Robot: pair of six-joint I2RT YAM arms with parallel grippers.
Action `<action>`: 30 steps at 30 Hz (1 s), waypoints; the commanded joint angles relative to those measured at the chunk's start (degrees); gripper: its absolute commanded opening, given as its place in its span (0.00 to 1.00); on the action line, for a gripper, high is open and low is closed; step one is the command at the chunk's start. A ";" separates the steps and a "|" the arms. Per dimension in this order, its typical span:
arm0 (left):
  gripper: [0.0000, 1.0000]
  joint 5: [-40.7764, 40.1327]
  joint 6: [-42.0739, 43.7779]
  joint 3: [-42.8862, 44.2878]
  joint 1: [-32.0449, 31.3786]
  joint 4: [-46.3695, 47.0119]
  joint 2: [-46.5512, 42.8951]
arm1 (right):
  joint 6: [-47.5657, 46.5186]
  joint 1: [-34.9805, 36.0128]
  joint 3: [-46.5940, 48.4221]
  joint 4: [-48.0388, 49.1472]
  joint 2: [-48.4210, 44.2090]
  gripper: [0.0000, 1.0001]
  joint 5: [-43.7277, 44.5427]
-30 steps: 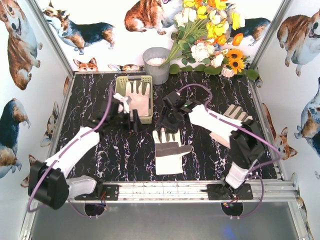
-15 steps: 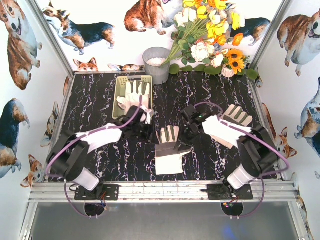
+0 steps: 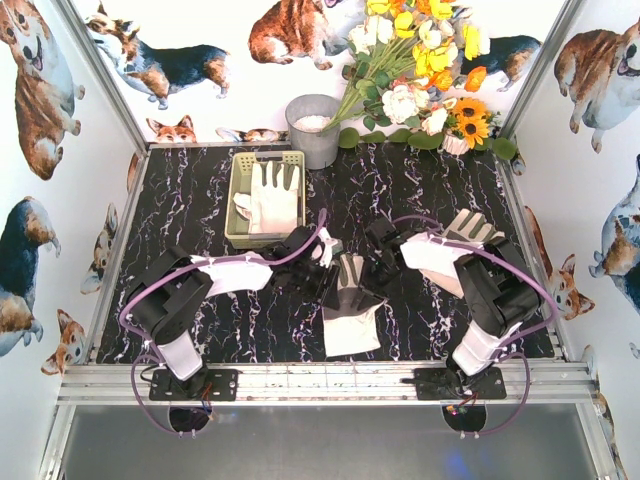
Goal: Put the gloves into the storage basket
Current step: Adjust the glove at the corner of the board, then pick up the glove at the corner of the board.
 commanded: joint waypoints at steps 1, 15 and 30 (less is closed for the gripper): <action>0.43 -1.92 1.89 -0.67 -1.73 -1.98 2.87 | -0.98 -0.13 -3.29 -1.85 -2.69 0.23 2.27; 0.66 -18.30 -0.04 11.61 -1.48 -16.03 -9.70 | -12.99 -6.36 16.31 -22.81 -13.71 0.53 18.10; 0.71 -38.62 -5.58 14.86 6.71 -25.82 -23.03 | -29.94 -23.53 29.54 -20.17 4.12 0.68 32.46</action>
